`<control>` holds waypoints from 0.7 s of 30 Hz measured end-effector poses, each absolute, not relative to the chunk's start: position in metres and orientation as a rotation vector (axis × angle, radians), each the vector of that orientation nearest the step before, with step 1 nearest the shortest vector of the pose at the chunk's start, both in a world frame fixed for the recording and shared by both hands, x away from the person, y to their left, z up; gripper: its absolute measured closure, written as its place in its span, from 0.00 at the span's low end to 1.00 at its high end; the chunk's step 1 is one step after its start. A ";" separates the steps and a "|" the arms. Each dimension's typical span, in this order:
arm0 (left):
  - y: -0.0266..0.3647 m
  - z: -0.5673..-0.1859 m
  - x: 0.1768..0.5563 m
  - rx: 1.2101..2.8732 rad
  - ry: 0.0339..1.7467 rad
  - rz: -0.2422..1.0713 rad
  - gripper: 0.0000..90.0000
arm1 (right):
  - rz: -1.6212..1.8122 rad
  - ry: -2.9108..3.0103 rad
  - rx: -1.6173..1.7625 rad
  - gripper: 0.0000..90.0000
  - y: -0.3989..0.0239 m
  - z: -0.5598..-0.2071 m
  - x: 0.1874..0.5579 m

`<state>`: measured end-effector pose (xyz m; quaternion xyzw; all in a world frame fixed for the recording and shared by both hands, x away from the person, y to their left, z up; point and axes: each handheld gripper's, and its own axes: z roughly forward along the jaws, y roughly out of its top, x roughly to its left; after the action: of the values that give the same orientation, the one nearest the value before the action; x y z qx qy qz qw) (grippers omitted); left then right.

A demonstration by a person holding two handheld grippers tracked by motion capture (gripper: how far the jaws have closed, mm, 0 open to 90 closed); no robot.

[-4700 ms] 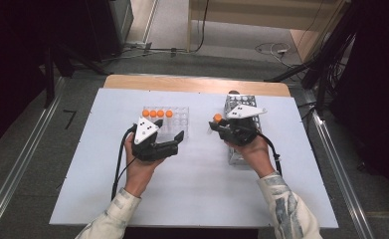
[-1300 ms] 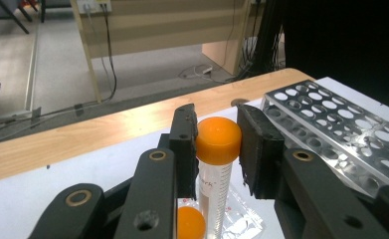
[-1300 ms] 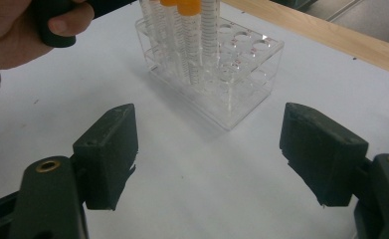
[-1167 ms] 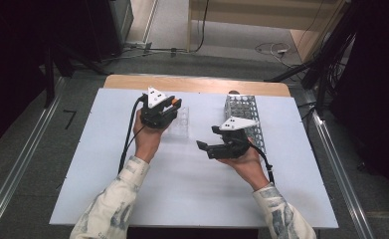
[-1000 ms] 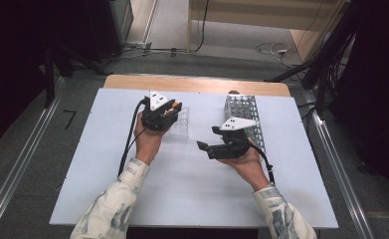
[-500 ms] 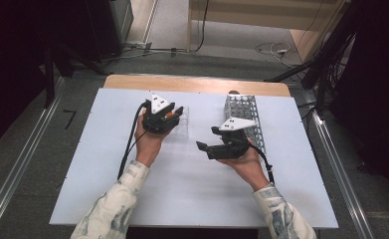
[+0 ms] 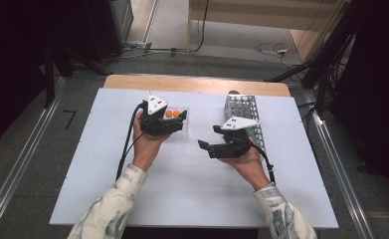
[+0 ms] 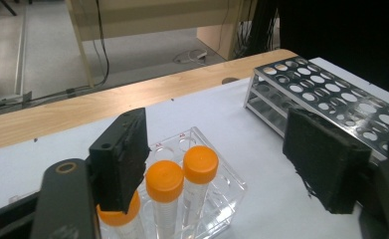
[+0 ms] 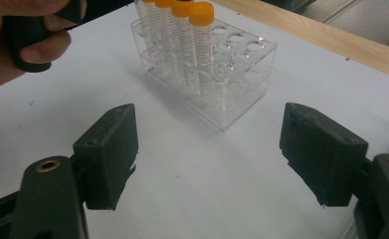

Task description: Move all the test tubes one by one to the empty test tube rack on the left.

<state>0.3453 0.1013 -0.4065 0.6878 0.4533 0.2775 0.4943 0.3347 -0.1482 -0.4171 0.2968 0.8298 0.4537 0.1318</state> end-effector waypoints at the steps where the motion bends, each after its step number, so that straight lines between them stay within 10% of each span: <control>1: 0.102 -0.406 0.343 1.663 1.100 0.671 0.26 | 1.315 2.407 0.858 0.24 -0.148 -0.417 0.335; 21: 0.123 -0.416 0.308 1.652 1.130 0.654 0.19 | 1.301 2.380 0.884 0.24 -0.156 -0.417 0.335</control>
<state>0.3081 0.1228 -0.4162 0.6816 0.4661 0.2701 0.4953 0.3349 -0.1558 -0.4168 0.3066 0.8257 0.4511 0.1439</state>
